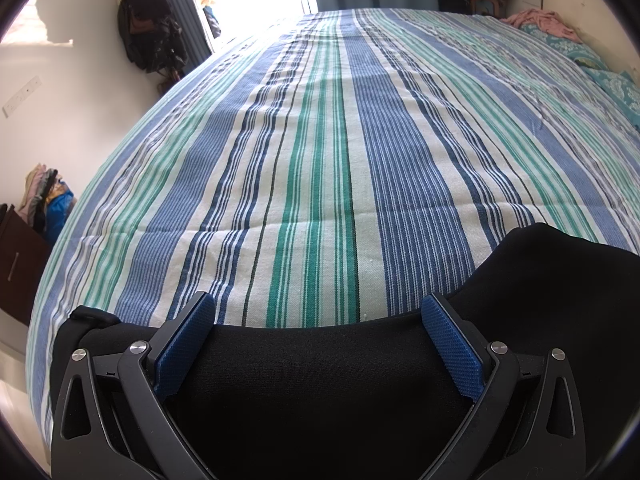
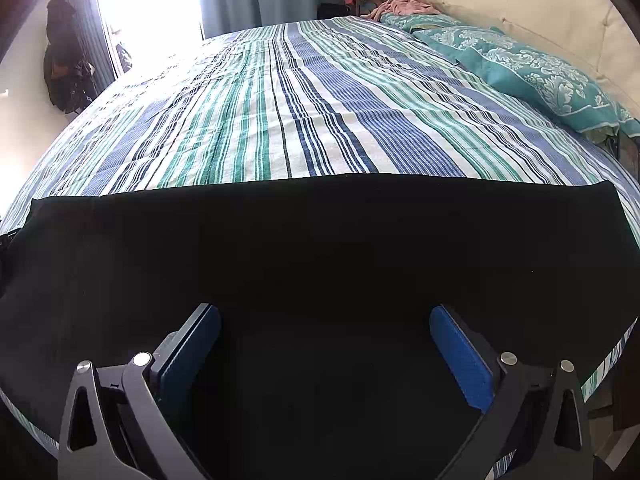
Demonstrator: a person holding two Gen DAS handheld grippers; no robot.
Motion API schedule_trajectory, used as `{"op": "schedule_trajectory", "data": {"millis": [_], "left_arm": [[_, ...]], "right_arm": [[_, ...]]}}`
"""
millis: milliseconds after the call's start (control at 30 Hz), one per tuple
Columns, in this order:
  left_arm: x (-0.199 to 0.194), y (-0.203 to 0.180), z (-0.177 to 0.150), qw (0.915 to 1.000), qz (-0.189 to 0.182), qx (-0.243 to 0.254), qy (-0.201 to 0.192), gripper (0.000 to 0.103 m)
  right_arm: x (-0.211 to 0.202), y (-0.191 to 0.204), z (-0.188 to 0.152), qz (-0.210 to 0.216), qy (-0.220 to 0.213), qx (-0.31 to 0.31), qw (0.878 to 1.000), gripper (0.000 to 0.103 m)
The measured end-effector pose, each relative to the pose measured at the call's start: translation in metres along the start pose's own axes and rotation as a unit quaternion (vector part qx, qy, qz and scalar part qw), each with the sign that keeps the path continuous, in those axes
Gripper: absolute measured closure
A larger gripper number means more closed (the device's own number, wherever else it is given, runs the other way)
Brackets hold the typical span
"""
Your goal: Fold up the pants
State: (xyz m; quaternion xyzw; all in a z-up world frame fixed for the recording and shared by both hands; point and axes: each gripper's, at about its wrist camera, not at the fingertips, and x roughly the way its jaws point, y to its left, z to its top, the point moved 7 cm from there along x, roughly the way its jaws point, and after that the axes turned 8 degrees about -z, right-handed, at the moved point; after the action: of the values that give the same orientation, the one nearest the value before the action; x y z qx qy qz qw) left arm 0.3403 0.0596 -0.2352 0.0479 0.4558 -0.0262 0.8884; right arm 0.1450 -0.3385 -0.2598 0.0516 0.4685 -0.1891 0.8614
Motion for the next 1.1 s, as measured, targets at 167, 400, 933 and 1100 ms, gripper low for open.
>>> {"op": "schedule_trajectory", "data": {"millis": [167,400,933,1100], "left_arm": [[0.0,0.0,0.0,1.0,0.0,0.0,0.0,0.0],[0.0,0.0,0.0,1.0,0.0,0.0,0.0,0.0],[0.0,-0.0001,0.0001,1.0,0.0,0.0,0.0,0.0],[0.0,0.0,0.0002,1.0,0.0,0.0,0.0,0.0]], "right_arm": [[0.0,-0.0001,0.0,0.0,0.0,0.0,1.0,0.0],[0.0,-0.0001,-0.0005,0.0,0.0,0.0,1.0,0.0],[0.0004,0.0008,0.002,-0.001,-0.001,0.001,1.0,0.0],[0.0007,0.0008,0.0027,0.001,-0.003,0.0,1.0,0.0]]}}
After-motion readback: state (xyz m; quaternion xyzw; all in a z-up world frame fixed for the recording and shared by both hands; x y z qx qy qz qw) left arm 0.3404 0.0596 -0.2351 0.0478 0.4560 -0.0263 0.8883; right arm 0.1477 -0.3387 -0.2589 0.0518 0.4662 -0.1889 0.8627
